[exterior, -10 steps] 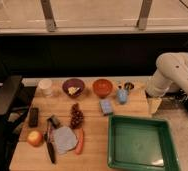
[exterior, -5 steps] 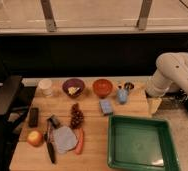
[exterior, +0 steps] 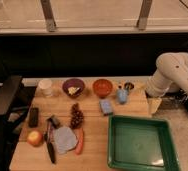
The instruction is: Place sponge in tray
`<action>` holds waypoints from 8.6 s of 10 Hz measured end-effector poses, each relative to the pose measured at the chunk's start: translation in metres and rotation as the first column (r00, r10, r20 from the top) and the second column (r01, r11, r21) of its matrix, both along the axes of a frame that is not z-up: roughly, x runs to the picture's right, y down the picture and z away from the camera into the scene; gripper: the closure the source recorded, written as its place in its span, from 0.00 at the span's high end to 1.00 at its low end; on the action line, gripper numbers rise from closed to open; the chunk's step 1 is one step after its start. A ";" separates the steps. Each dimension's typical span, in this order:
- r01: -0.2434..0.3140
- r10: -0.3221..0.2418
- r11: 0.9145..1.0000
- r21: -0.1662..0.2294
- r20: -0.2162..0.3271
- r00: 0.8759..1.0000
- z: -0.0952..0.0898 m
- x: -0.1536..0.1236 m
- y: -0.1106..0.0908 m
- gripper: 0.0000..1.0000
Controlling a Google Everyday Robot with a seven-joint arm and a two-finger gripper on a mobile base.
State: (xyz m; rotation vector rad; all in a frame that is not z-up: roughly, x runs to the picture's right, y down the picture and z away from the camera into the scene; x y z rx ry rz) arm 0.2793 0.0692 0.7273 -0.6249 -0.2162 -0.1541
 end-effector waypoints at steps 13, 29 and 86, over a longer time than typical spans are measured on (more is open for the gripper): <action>-0.007 0.008 0.998 -0.059 0.013 1.000 0.007 -0.029 -0.014 0.80; 0.620 -0.675 0.738 0.268 0.324 0.663 0.050 -0.185 0.004 0.80; 0.186 -0.166 0.976 -0.116 0.161 0.973 -0.013 -0.022 0.194 0.57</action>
